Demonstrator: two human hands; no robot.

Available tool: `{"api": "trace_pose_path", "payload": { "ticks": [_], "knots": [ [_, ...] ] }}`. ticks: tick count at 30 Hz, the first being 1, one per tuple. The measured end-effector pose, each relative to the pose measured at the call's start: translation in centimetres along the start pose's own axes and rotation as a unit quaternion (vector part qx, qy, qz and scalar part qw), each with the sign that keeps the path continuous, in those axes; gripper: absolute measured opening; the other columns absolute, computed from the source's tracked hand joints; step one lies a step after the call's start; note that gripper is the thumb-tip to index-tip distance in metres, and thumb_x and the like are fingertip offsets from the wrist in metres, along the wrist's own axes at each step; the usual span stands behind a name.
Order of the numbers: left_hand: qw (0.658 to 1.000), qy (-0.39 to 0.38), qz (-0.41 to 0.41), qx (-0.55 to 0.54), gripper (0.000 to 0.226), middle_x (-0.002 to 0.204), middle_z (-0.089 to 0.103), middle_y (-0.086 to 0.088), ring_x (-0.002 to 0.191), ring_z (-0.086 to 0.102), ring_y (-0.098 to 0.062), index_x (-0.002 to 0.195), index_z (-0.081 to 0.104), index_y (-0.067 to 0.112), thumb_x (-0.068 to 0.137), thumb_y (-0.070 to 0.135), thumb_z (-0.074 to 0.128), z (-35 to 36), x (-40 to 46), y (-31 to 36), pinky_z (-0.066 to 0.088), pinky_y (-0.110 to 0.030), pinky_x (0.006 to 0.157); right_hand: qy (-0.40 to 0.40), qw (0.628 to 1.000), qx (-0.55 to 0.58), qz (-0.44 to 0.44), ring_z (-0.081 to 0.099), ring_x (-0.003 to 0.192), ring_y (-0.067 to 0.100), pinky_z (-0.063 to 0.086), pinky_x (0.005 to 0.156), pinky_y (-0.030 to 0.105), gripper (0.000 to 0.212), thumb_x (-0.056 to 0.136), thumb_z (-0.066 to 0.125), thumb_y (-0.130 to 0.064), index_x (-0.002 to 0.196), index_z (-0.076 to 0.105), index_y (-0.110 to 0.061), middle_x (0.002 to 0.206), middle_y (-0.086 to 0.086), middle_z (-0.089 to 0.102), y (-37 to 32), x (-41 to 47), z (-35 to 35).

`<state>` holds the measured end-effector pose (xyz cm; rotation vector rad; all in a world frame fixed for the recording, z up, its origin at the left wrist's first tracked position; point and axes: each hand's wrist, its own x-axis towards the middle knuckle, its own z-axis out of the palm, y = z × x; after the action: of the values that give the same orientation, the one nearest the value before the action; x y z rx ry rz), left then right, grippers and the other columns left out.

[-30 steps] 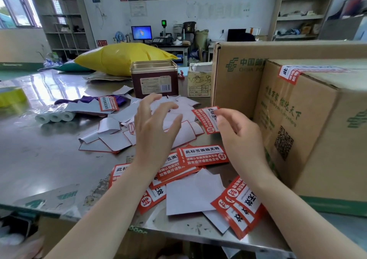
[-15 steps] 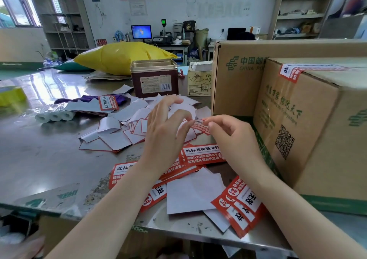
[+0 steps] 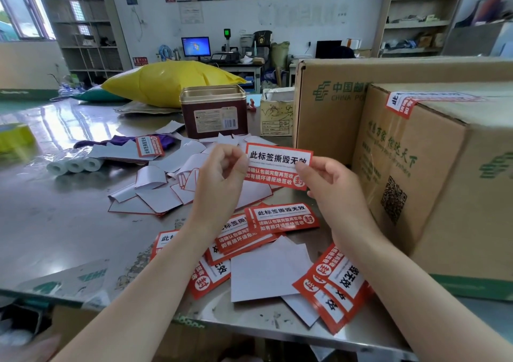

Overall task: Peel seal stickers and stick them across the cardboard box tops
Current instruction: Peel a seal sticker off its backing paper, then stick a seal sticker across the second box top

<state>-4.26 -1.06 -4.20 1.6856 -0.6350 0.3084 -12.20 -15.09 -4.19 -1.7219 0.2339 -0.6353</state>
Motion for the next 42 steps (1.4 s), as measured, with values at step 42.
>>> {"api": "trace_pose_path", "payload": {
  "ticks": [42],
  "knots": [
    [0.983,-0.093,0.049,0.148,0.036,0.077,0.056,0.001,0.086,0.056,-0.023,0.067,0.048,0.020,0.092,0.045,0.041,13.8,6.5,17.6,0.044,-0.043,0.082,0.159,0.925,-0.331,-0.100,0.045,0.042,0.014,0.034,0.037,0.014,0.040,0.093,0.052,-0.027,0.075,0.062,0.008,0.059,0.019,0.060,-14.1,4.4,-20.6]
  ]
}}
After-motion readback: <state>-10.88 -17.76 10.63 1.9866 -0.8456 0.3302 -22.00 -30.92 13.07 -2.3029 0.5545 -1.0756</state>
